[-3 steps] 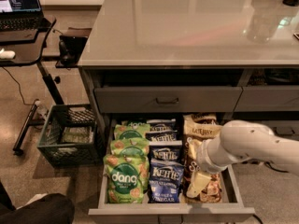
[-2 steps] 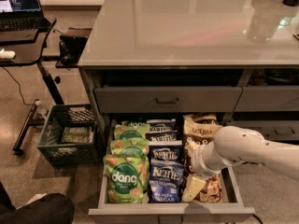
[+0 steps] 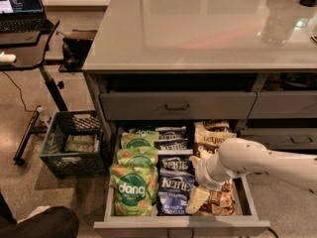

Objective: Pick blue chip bag from middle drawer and place on counter

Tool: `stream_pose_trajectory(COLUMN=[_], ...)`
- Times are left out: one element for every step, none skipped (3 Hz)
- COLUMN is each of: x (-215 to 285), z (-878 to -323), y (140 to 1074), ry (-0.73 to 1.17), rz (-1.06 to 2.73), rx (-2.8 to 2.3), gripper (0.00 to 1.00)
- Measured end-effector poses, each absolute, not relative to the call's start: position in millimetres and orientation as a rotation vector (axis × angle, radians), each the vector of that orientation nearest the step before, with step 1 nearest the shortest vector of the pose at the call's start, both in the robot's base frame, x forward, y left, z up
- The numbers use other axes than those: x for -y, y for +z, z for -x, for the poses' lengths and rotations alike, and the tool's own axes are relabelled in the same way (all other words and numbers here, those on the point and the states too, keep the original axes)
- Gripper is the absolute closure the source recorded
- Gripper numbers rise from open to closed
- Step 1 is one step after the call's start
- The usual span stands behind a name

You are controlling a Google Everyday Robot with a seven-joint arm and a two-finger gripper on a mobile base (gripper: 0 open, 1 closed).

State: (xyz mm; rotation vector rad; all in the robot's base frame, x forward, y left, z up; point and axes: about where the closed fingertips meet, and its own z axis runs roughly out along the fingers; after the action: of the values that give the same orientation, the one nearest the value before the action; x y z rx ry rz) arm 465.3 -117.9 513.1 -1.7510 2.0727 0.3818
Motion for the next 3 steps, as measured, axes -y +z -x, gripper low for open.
stream_pose_trajectory(x=[113,107,103], z=[-466,-475,-490], y=[504,491,469], ry=[0.378,0.379,0.387], rz=[1.732,1.703,1.671], rx=[-2.057,-2.036,-2.029], gripper=[0.00,0.11,0.14])
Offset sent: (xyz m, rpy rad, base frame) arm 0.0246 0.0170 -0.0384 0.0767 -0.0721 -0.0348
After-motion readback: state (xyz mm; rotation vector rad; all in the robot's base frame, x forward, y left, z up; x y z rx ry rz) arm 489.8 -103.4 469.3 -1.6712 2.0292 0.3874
